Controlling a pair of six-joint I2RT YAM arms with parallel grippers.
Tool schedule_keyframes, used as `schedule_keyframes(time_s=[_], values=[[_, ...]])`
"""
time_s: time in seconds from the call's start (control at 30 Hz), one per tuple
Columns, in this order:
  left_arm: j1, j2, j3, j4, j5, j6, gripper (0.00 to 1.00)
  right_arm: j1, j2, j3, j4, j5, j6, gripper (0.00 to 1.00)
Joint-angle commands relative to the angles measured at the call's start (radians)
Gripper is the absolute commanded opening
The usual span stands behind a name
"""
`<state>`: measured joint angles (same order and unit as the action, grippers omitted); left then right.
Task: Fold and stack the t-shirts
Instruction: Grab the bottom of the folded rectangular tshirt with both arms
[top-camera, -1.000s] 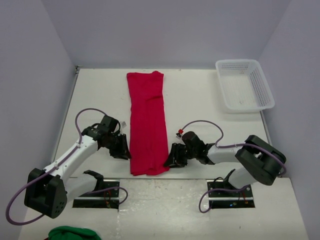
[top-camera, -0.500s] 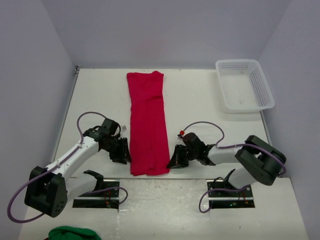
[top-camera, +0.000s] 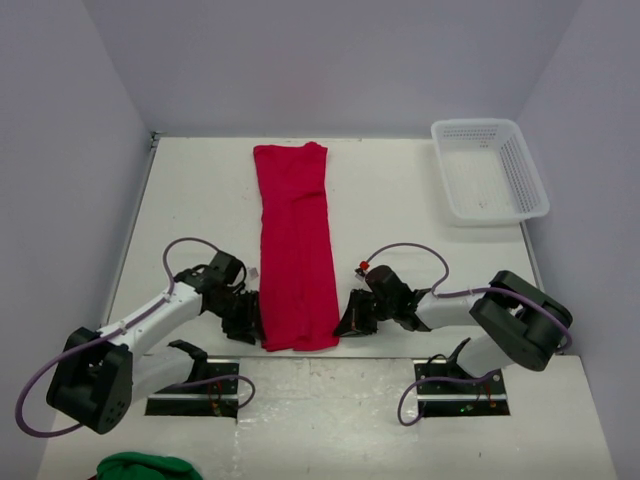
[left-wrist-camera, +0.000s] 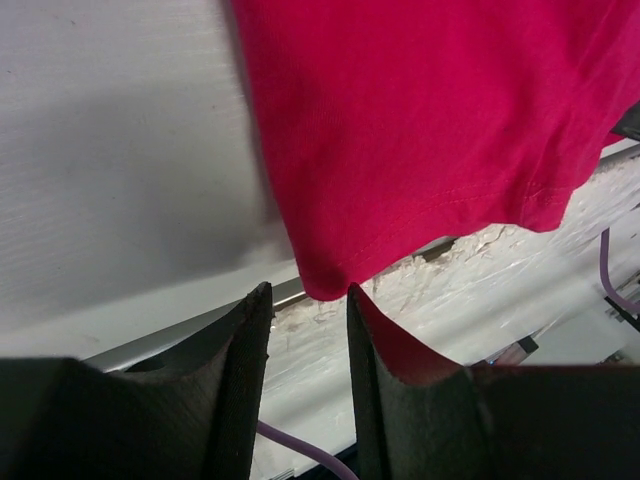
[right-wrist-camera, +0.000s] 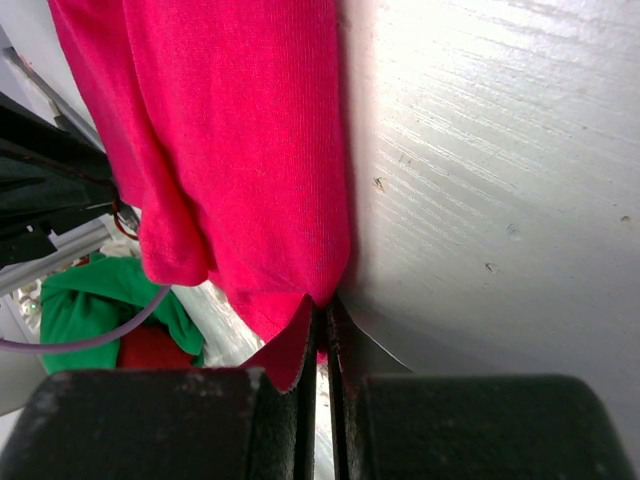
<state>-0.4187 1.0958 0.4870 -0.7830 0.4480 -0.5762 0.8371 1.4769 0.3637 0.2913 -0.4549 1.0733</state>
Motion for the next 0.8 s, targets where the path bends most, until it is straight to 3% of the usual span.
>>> schedule_keyframes(time_s=[0.0, 0.57, 0.7, 0.77], values=[[-0.014, -0.001, -0.031, 0.063, 0.043, -0.030, 0.38, 0.002, -0.003, -0.017, 0.009, 0.030, -0.007, 0.00], [-0.066, 0.047, -0.056, 0.182, 0.095, -0.076, 0.36, 0.002, -0.010, -0.025, 0.006, 0.038, 0.002, 0.00], [-0.069, 0.038, -0.062, 0.163, 0.090, -0.077, 0.29, 0.002, -0.018, -0.026, 0.003, 0.041, 0.001, 0.00], [-0.069, 0.030, -0.071, 0.163, 0.103, -0.083, 0.17, 0.002, -0.018, -0.028, 0.003, 0.039, 0.004, 0.00]])
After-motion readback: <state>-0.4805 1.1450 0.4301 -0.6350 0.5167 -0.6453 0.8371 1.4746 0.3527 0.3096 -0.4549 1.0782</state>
